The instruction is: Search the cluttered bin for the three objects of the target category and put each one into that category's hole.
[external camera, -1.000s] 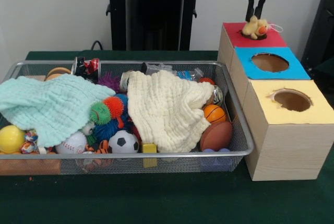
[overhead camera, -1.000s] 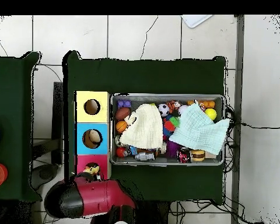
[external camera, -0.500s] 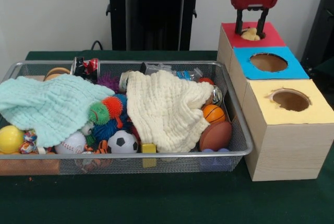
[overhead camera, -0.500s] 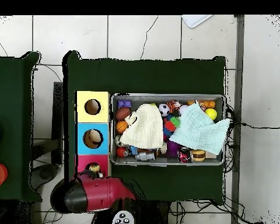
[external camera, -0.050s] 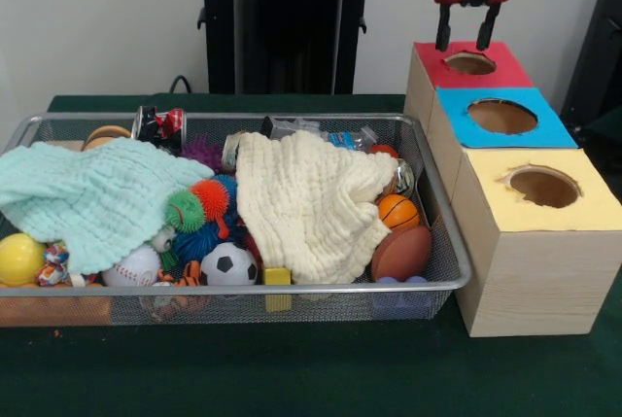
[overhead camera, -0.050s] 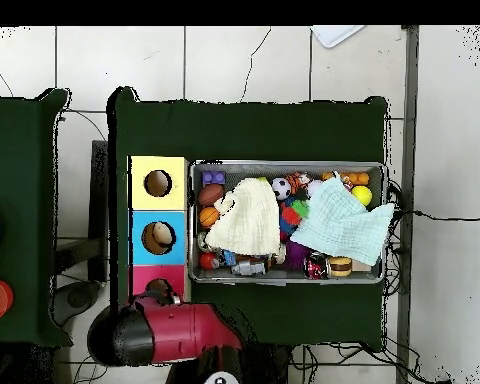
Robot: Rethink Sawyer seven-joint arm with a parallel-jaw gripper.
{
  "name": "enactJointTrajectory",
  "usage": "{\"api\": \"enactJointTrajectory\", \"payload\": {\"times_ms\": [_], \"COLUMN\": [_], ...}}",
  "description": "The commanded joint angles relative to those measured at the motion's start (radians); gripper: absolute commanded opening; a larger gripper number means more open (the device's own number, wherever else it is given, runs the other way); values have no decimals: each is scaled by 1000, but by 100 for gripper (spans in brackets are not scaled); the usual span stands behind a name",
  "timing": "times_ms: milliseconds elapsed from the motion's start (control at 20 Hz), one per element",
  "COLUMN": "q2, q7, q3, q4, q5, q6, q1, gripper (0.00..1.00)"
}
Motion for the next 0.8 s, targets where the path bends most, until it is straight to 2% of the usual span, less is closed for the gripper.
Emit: {"api": "enactJointTrajectory", "payload": {"times_ms": [50,200,300,450,600,800], "q2": [-198,-145,-86,21,119,181], "q7": [-105,-186,-203,-199,-222,-219], "q3": [78,122,148,185,228,260], "q4": [-27,-58,-91,-195,-335,-495], "q5": [6,-67,-114,-182,-239,-274], "q6": [292,197,150,118,156,267], "q1": [-152,-245,-292,-329,-351,-366], "gripper": [100,100,100,100,100,100]}}
